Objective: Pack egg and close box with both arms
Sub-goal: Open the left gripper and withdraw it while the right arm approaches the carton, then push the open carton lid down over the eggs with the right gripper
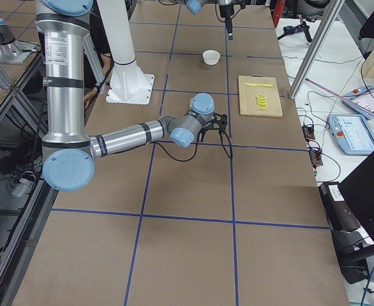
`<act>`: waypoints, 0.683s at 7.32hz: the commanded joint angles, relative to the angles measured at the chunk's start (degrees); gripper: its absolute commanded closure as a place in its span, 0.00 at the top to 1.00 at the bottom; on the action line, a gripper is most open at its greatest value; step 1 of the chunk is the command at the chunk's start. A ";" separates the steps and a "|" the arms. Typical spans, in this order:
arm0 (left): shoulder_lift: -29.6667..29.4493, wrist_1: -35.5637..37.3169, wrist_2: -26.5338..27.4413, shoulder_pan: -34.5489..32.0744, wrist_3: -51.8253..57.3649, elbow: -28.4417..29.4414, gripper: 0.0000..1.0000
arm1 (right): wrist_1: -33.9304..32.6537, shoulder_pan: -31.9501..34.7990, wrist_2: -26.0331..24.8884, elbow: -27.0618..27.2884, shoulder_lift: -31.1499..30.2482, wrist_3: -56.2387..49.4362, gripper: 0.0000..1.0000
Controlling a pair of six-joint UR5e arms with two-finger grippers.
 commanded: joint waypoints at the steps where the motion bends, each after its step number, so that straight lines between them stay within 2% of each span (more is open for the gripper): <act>1: 5.19 0.31 -0.11 -6.16 12.57 -0.23 1.00 | -0.19 -8.57 -5.57 0.87 5.41 6.86 0.00; 2: 7.39 0.31 -0.11 -8.80 17.84 0.12 1.00 | -1.93 -12.96 -10.48 0.43 8.91 7.49 0.00; 4: 11.52 0.40 -0.38 -15.39 30.14 0.73 1.00 | -14.10 -14.49 -12.02 -0.71 21.10 7.50 0.00; 5: 11.80 0.31 -0.38 -15.76 31.33 1.00 1.00 | -16.78 -15.80 -14.02 -1.24 24.30 7.59 0.00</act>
